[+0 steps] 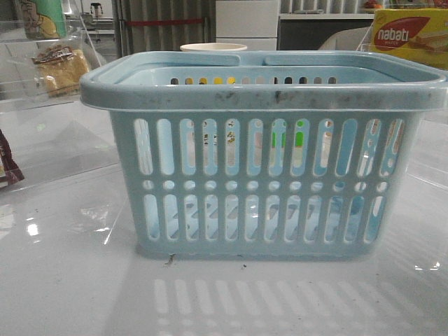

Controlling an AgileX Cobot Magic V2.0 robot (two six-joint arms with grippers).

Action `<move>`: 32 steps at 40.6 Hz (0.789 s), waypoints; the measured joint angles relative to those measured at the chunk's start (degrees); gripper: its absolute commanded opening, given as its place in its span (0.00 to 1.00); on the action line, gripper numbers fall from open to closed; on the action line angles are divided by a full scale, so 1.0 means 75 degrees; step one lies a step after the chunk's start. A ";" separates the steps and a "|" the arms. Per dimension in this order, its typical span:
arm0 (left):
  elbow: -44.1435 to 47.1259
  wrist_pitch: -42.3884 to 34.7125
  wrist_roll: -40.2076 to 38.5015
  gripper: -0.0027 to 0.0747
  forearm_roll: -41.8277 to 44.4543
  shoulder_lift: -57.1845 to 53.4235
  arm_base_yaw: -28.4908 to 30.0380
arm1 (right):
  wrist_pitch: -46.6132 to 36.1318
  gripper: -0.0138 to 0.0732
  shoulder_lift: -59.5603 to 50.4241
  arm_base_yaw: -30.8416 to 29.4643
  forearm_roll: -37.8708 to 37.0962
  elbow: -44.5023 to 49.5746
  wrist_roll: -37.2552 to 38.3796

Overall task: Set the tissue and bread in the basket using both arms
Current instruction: 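Move the right gripper toward the black-and-white tissue pack on the shelf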

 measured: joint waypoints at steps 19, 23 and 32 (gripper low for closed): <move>0.0000 0.0097 0.0000 0.62 0.0046 0.0104 0.0000 | 0.0304 0.74 0.0427 0.0000 -0.0138 0.0000 0.0000; 0.0000 0.0097 0.0000 0.63 0.0046 0.0104 0.0000 | 0.0304 0.76 0.0427 0.0000 -0.0170 0.0000 0.0000; 0.0000 0.0097 0.0000 0.62 0.0057 0.0104 0.0000 | 0.0304 0.76 0.0448 0.0000 -0.0206 0.0000 0.0000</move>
